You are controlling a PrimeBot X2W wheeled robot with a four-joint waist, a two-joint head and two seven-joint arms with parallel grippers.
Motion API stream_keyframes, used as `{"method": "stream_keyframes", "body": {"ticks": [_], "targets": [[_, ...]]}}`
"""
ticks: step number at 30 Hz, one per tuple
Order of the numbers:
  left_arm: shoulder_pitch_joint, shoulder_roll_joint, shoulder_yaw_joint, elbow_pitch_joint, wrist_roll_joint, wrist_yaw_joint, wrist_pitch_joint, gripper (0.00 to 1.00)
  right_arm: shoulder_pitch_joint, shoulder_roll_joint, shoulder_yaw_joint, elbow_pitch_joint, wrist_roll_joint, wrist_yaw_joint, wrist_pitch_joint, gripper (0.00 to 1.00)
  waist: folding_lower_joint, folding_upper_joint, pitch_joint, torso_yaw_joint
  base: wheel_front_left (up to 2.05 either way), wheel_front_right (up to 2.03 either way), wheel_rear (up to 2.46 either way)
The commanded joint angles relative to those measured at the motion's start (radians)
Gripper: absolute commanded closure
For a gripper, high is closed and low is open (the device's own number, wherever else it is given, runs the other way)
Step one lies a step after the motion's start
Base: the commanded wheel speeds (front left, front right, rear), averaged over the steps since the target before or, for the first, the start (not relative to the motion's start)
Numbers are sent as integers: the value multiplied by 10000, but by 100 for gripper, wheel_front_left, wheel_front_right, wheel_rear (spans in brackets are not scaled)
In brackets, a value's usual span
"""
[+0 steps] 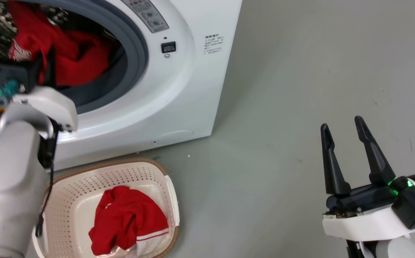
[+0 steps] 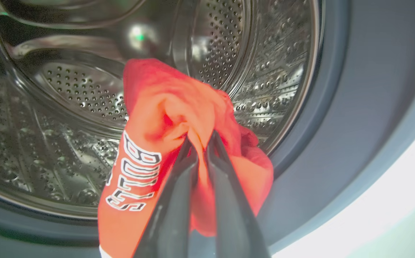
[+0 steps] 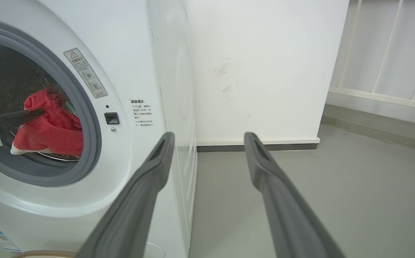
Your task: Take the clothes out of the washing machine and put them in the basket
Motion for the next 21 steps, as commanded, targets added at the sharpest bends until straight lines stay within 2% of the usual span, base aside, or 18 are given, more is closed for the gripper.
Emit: {"method": "stream_keyframes", "body": {"ticks": [1,8,14,21], "targets": [[337,-23,88,-199,1,104,-67,100,118,3,19,31,-71,-7,-22,0,2,0,-327,166,0,0,0],[2624,-252,350,-2165,167,638,-62,100,592,3,-1,151,-241,-7,-22,0,2,0,-1202,436,0,0,0],[4399,-429,316,-3348,200,913,-61,100,1074,3,12,247,-393,-7,-22,0,2,0,-1939,668,0,0,0],[5647,-630,-93,-4114,264,960,-55,100,1472,4,-129,277,-544,-7,-22,0,2,0,-2434,942,0,0,0]]}}
